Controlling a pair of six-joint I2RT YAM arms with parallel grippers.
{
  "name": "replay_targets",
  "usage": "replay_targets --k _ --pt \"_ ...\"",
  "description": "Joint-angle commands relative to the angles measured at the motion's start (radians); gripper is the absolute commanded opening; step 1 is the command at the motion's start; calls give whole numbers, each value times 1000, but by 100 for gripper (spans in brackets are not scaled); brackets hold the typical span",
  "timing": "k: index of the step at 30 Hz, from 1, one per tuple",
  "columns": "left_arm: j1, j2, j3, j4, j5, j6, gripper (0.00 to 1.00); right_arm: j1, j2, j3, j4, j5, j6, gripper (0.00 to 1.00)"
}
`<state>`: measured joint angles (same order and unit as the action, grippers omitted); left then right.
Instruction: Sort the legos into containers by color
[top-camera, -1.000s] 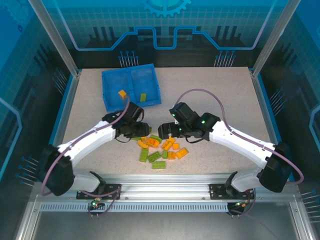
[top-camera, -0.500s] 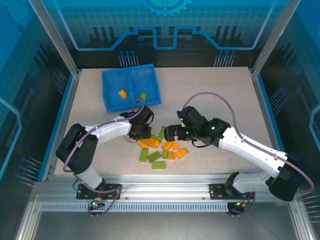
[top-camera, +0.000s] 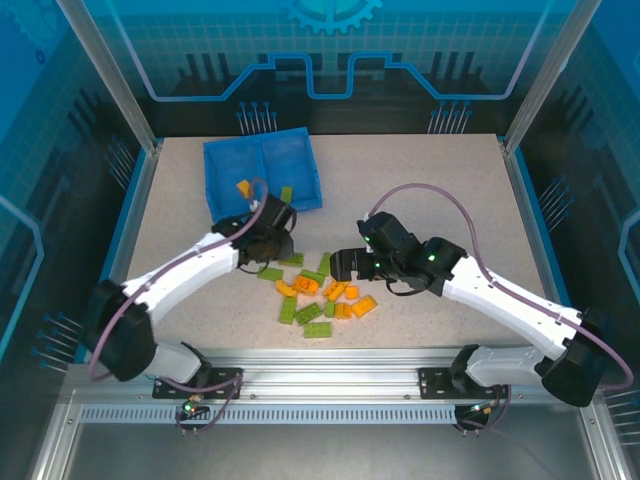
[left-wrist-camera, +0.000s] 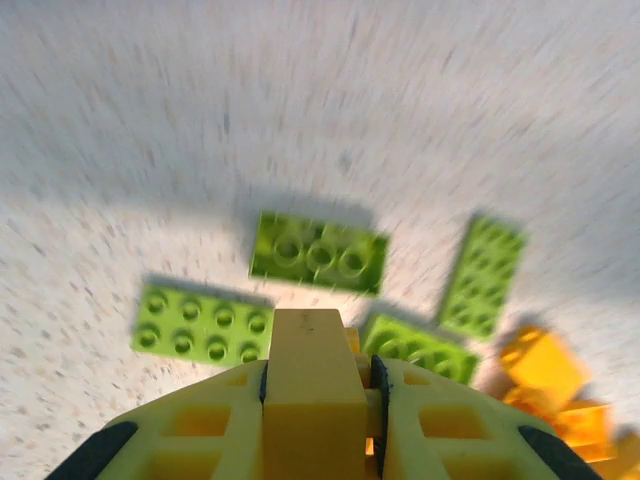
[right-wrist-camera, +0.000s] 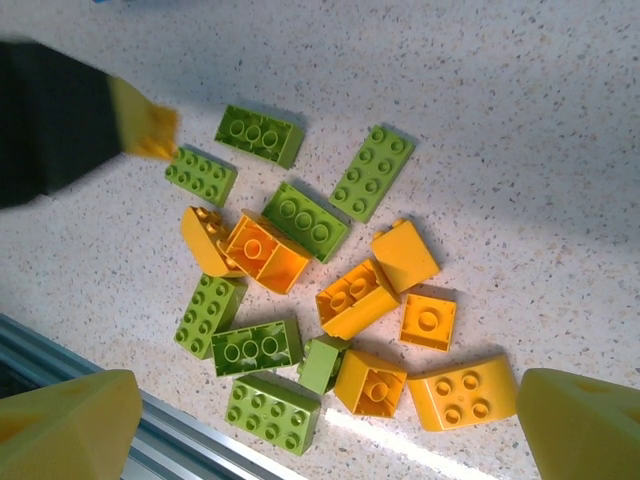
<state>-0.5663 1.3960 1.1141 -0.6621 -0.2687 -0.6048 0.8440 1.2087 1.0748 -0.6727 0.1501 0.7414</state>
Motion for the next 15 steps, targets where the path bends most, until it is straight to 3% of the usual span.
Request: replay_targets --k 1,8,15 --pt "53 -54 105 -91 -160 92 17 10 -25 16 -15 23 10 98" --pt "298 97 231 29 -140 196 17 10 -29 24 -14 25 0 98" --pt "406 393 406 65 -111 200 17 10 -36 30 -21 18 -5 98"
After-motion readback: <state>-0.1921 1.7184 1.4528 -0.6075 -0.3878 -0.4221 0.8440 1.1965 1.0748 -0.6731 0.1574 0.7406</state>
